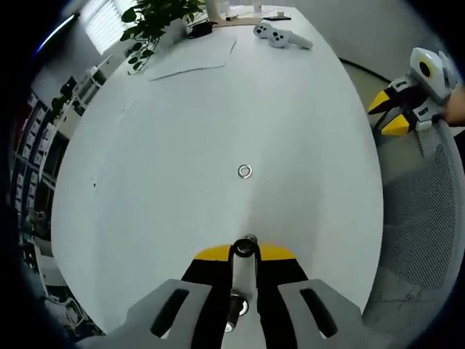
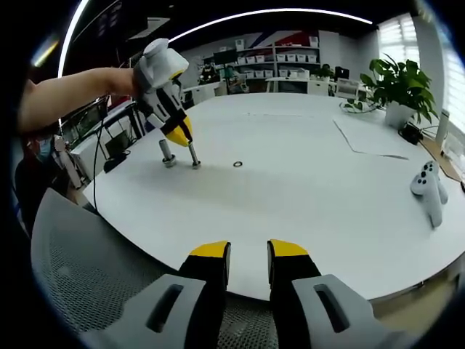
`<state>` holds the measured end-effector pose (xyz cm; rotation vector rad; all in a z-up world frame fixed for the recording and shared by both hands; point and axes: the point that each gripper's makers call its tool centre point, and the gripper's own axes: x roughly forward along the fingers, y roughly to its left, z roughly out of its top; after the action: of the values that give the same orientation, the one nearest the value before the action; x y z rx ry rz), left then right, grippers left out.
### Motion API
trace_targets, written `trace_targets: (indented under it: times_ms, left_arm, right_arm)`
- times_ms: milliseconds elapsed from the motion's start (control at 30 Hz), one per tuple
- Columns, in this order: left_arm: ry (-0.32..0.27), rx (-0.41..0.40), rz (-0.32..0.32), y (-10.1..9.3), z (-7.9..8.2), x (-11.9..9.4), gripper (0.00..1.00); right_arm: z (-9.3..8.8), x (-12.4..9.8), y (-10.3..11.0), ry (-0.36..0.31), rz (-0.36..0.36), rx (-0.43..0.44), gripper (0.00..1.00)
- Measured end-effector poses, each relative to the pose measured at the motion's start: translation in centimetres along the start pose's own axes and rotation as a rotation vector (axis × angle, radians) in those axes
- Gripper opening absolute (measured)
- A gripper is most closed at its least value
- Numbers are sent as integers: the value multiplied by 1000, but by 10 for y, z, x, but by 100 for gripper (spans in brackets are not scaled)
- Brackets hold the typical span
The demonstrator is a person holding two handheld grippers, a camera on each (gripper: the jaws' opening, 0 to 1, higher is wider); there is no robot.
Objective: Place the washer onto the threaded stud by aligning its center hole with the stud, sliding it down to the base, and recovering from edge contact or off-axis alignment until the washer reaches the visible bottom stop.
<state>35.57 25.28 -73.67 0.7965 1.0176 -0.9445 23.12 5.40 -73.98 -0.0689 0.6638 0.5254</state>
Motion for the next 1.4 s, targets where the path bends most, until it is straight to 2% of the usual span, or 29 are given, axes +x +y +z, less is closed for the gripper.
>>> trace_targets:
  times_ms: [467,767,900,933,1133,1300,1400]
  left_arm:
    - [41,-22,-23,-4,-10,28,9]
    - [51,-26,-33,-5,-14,36,9]
    - [50,1,-39,-6,-17,40,9]
    - [46,24,-37,-5,-16,41,9]
    - [53,49,-40,-7,-20,42,12]
    - [35,37,-37,-4,-17,37,16]
    - [7,-6,-39,-1,-14,32,21]
  right_arm:
    - [0,0,0,-2,-2,2,23]
    - [0,0,-1,-5,-6,2,23]
    - [1,0,-1,-6,-8,3,23]
    - [1,0,-1,-6,-8,4,23]
    - [1,0,-2,-8,-10,5,23]
    - [1,0,-2,-7,-11,6,23]
    - [1,0,-2,-9,-12,8,23]
